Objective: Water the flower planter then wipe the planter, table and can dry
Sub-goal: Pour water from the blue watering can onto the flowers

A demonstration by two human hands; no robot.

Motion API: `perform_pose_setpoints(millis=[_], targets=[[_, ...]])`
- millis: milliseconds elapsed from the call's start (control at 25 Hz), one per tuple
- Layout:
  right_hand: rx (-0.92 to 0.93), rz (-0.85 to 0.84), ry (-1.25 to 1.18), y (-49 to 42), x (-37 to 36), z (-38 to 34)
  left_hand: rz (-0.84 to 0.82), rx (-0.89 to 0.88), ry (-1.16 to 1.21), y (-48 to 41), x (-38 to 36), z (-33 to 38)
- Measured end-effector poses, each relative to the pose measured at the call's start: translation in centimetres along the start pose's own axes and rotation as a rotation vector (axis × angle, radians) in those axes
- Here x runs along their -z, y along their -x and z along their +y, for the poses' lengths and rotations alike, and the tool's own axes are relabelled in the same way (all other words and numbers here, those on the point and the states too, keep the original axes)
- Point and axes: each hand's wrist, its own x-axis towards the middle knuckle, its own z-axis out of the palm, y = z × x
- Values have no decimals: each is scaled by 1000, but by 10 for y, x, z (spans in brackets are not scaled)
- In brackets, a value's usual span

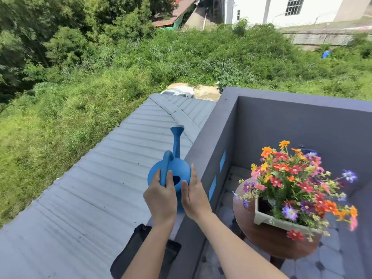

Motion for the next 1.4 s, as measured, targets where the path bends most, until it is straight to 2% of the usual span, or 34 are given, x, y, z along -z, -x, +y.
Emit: perform_pose_setpoints(millis=[200, 480, 640, 1080, 1400], targets=[[55, 11, 46, 4, 18, -16, -61, -62, 25, -14, 21, 12], [202, 251, 57, 18, 66, -51, -172, -231, 118, -30, 56, 77], [266, 334, 103, 26, 97, -66, -252, -348, 89, -38, 67, 121], [221, 340, 307, 53, 126, -54, -397, -523, -1, -41, 51, 158], [249, 322, 335, 67, 109, -61, -529, -692, -245, -51, 67, 181]])
